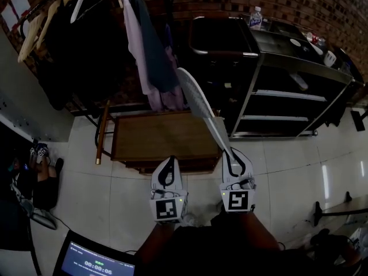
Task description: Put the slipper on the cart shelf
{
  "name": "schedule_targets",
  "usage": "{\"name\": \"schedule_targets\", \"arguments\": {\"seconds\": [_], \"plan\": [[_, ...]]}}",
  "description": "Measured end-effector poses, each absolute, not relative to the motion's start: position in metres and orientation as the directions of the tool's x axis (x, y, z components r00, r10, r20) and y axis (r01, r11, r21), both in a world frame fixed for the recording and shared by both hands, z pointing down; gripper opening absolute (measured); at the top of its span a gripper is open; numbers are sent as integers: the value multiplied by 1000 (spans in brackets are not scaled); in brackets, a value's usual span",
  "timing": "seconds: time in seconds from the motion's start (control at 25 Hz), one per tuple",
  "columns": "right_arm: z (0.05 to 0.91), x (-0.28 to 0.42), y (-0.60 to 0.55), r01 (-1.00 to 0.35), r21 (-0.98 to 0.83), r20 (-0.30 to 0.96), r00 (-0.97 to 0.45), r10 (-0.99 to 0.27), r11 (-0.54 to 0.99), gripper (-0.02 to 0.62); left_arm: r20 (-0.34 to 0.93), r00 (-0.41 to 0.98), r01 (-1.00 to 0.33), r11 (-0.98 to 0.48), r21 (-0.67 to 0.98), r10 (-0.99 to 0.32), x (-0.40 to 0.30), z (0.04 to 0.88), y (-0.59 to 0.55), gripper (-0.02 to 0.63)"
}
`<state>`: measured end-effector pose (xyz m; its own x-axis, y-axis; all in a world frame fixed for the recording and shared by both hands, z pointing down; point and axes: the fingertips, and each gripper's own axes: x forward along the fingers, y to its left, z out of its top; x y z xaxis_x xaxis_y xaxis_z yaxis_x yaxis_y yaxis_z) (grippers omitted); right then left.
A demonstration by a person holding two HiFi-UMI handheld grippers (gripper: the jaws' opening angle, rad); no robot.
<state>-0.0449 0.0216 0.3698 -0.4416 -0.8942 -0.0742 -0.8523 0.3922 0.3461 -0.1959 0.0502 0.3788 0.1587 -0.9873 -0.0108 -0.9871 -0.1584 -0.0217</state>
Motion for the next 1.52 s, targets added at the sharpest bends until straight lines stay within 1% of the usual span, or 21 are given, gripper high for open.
{"name": "schedule_targets", "arguments": {"seconds": [0.32, 0.6, 0.8, 1.0, 1.2, 1.36, 1.52], "plan": [[364, -31, 22, -861, 354, -58, -409, -911, 365, 43, -16, 185, -983, -184, -22, -983, -188, 372, 48, 13], [361, 4, 17, -884, 315, -34, -374, -927, 345, 43, -14, 242, -969, -241, -47, -970, -151, 361, 34, 12], [369, 53, -5, -897, 301, -6, -342, -940, 325, 44, -14, 270, -962, -269, -49, -963, -106, 362, 10, 13], [388, 113, -31, -924, 233, 51, -300, -952, 304, 44, 10, 292, -956, -292, -38, -956, -53, 366, -20, 14], [409, 164, -56, -922, 244, 102, -282, -954, 299, 44, -9, 292, -957, -292, 2, -956, -8, 370, -46, 12], [415, 203, -77, -913, 263, 137, -286, -948, 313, 44, 9, 272, -962, -272, -1, -962, 25, 375, -75, 12], [440, 245, -96, -907, 271, 193, -276, -942, 321, 46, -5, 293, -956, -293, 0, -956, 70, 381, -108, 13]]}}
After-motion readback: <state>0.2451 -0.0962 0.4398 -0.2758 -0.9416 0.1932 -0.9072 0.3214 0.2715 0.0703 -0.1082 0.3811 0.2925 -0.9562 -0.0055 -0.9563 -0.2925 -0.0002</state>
